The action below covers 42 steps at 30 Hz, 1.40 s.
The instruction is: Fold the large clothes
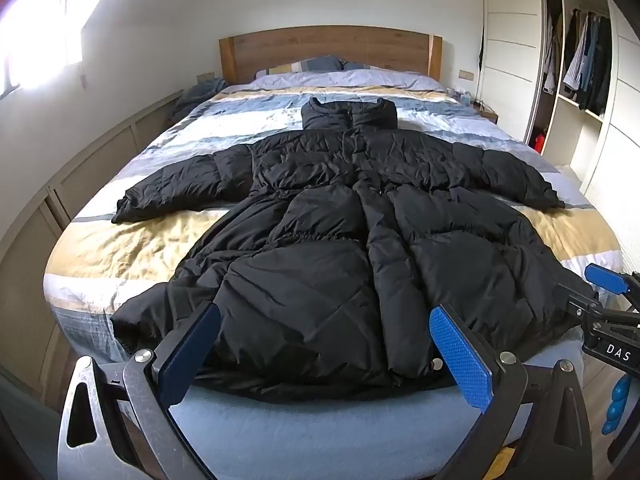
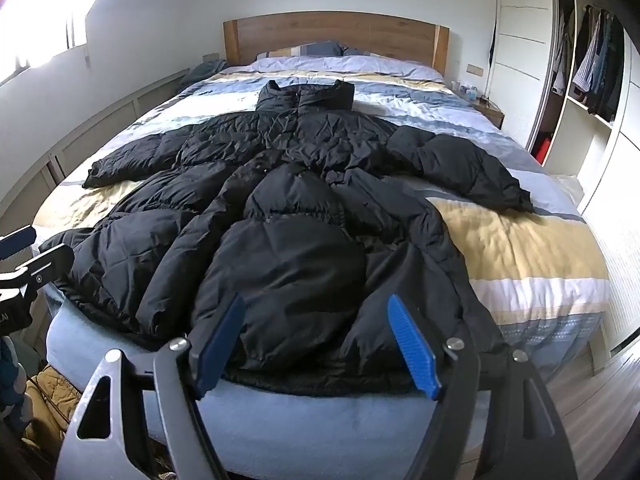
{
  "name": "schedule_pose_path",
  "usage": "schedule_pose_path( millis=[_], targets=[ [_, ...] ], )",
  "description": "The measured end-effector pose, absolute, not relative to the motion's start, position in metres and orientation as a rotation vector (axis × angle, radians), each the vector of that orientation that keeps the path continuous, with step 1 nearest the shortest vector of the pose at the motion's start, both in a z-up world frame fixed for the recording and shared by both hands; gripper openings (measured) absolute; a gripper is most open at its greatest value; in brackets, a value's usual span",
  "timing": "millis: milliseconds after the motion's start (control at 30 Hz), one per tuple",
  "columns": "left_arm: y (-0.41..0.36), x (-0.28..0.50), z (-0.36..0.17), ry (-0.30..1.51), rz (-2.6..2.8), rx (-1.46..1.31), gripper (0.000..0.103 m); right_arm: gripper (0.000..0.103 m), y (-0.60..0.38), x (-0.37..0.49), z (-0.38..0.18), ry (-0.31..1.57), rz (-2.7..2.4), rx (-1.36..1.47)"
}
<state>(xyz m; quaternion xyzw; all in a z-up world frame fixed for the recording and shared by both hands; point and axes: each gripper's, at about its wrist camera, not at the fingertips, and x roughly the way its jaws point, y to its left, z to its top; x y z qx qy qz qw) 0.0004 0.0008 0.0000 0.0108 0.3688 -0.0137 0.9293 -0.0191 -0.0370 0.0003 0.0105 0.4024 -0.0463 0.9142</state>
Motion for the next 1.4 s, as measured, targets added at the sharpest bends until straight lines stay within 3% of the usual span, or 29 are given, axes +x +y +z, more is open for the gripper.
schedule_pose_path(
  millis=[1400],
  targets=[
    [-0.014, 0.027, -0.014, 0.791, -0.058, 0.095, 0.103, 0.074, -0.042, 0.005, -0.023, 0.918, -0.09, 0.046]
  ],
)
